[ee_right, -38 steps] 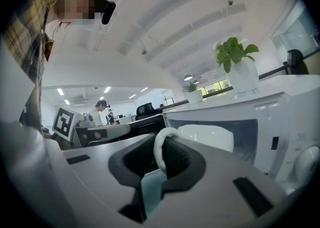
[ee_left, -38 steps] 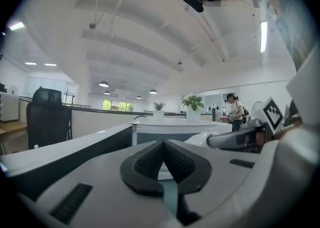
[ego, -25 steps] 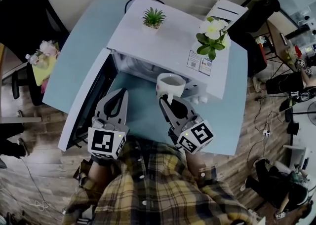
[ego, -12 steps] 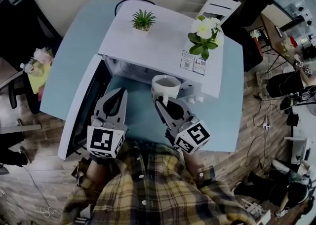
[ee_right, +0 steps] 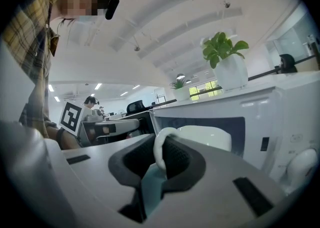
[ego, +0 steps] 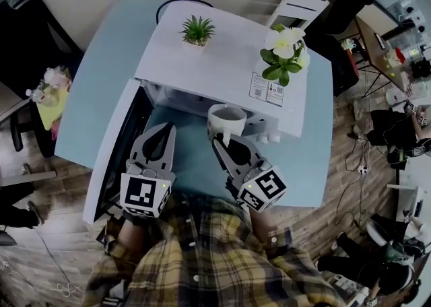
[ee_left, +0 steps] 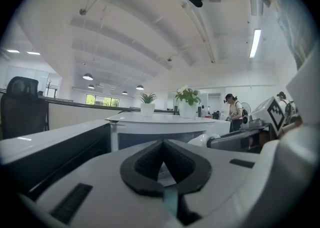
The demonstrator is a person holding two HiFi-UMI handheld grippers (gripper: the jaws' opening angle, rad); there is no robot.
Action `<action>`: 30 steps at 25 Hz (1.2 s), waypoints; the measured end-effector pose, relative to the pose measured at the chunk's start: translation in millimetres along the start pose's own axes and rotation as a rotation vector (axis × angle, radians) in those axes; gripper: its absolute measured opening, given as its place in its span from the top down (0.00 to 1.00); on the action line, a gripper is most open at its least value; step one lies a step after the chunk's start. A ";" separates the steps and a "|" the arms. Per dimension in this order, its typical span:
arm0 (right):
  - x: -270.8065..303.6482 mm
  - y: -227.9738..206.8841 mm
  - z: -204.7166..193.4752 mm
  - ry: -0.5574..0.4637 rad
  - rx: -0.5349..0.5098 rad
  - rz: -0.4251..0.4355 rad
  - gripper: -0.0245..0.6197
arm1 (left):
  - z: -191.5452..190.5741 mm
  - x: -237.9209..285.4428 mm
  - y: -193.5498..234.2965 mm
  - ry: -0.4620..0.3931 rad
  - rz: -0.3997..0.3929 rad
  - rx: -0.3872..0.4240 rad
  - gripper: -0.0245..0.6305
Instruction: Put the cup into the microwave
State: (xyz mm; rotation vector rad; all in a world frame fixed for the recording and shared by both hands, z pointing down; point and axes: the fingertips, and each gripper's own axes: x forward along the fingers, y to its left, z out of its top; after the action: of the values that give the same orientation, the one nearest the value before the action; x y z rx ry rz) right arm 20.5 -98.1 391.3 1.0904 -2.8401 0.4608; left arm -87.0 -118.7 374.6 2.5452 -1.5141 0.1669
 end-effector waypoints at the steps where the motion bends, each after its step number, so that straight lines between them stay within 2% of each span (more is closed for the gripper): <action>1: 1.2 -0.2 -0.8 0.002 0.000 0.000 0.89 | -1.0 0.3 0.2 0.003 -0.003 -0.001 0.97; 21: 46.4 -15.4 -19.1 -0.005 -0.069 0.007 0.89 | -23.6 10.7 -6.9 0.045 -0.051 -0.033 0.97; 30: 62.5 -25.4 -31.2 0.004 -0.111 -0.003 0.89 | -38.4 10.7 -6.0 0.075 -0.044 -0.048 0.97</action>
State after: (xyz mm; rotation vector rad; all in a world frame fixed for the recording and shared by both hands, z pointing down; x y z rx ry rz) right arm -10.8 -146.9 437.8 1.0715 -2.8220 0.3008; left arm -76.9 -117.2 413.6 2.5035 -1.4164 0.2149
